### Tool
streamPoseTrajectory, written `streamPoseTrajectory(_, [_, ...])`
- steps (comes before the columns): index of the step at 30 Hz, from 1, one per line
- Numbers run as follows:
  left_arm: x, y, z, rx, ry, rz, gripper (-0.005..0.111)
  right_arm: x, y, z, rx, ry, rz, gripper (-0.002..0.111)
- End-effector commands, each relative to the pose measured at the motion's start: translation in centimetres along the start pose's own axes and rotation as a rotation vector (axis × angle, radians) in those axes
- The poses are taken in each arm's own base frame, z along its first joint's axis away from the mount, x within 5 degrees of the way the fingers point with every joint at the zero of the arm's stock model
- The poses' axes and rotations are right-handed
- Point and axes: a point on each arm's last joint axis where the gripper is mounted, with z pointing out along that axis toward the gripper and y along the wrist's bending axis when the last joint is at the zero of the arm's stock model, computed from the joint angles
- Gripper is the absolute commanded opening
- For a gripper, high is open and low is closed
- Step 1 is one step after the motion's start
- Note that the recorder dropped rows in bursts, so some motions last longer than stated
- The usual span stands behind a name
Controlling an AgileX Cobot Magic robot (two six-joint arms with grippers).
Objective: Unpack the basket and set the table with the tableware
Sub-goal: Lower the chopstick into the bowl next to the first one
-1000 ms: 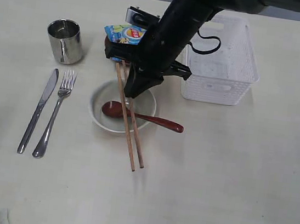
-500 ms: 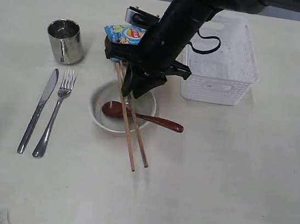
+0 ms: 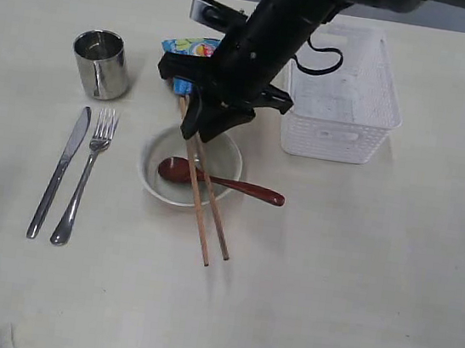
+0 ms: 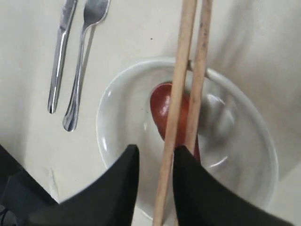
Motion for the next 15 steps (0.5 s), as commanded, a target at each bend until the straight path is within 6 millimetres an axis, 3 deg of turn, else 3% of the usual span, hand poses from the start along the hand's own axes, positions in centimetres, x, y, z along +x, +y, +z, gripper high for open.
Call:
streamPoseTrajectory(1, [0.1,0.0,0.0,0.002,-0.002,-0.001,0.0,0.5,1.2,-2.0,-0.023,-0.03,-0.067,0.026])
streamPoseTrajectory(8, [0.1,0.0,0.0,0.001,-0.002,0.001,0.0,1.3,3.7,-0.1,-0.021,0.015,-0.134,0.004])
streamPoseTrajectory(15, [0.1,0.0,0.0,0.001,-0.002,0.001,0.0,2.2,4.8,2.0,0.158,0.057,-0.169,0.003])
